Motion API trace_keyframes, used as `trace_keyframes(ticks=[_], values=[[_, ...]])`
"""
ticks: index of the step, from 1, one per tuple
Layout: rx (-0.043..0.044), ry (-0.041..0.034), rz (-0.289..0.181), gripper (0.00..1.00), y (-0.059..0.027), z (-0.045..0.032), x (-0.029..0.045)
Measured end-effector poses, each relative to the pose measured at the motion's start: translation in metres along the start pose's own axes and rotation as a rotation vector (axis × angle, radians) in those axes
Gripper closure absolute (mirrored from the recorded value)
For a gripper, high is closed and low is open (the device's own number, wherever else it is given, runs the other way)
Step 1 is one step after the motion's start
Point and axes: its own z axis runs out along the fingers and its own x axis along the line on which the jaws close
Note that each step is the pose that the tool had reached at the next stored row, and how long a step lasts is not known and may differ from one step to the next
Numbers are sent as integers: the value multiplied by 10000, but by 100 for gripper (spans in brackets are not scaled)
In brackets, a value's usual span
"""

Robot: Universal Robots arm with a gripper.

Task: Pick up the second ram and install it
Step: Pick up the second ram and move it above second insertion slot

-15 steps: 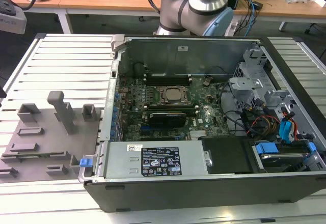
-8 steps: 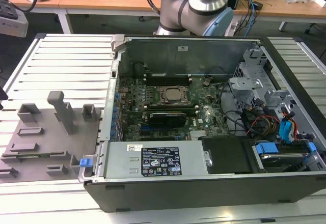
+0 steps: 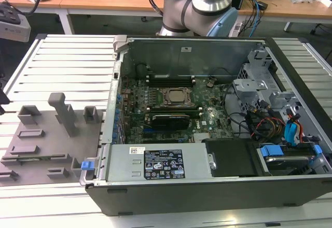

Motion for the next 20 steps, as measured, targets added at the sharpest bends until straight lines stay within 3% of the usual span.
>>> trace_keyframes(ticks=[20], values=[[-1,3,-80,70,-6,143,10]])
